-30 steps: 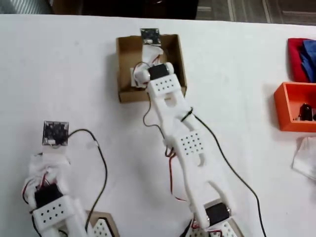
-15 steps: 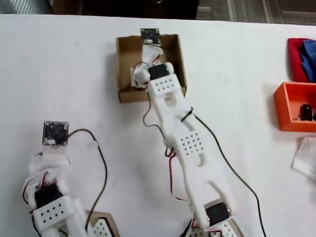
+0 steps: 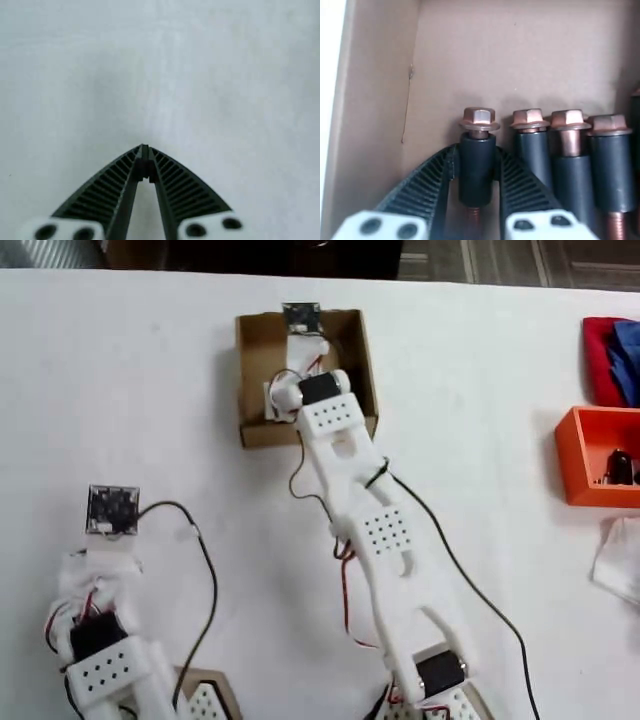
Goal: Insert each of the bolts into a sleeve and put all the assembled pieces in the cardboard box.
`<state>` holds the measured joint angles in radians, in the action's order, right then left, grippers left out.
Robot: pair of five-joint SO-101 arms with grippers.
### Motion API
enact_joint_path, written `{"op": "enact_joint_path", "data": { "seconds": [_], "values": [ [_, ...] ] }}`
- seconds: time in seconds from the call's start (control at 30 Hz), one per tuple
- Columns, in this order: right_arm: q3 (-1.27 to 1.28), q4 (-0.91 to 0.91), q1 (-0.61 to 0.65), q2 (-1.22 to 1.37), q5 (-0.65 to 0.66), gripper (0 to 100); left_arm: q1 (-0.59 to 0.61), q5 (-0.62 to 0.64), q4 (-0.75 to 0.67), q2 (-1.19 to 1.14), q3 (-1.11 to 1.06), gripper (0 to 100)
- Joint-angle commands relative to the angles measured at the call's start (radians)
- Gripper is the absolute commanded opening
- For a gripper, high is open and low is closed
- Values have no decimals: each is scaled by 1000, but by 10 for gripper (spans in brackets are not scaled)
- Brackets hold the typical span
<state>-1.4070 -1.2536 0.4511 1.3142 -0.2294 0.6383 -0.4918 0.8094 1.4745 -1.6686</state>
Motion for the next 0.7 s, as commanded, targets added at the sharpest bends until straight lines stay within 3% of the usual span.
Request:
{"op": "enact_joint_path", "data": {
  "seconds": [0.0,0.17,0.37,0.67],
  "values": [
    [-9,-1,2,-7,-6,22,9,-12,3,11,8,26],
    [-9,-7,4,-8,-5,36,9,-12,3,11,8,26],
    [-14,-8,4,-12,-5,177,9,-12,3,11,8,26],
    [-180,-84,-28,-119,-3,134,9,-12,3,11,8,26]
  ]
}}
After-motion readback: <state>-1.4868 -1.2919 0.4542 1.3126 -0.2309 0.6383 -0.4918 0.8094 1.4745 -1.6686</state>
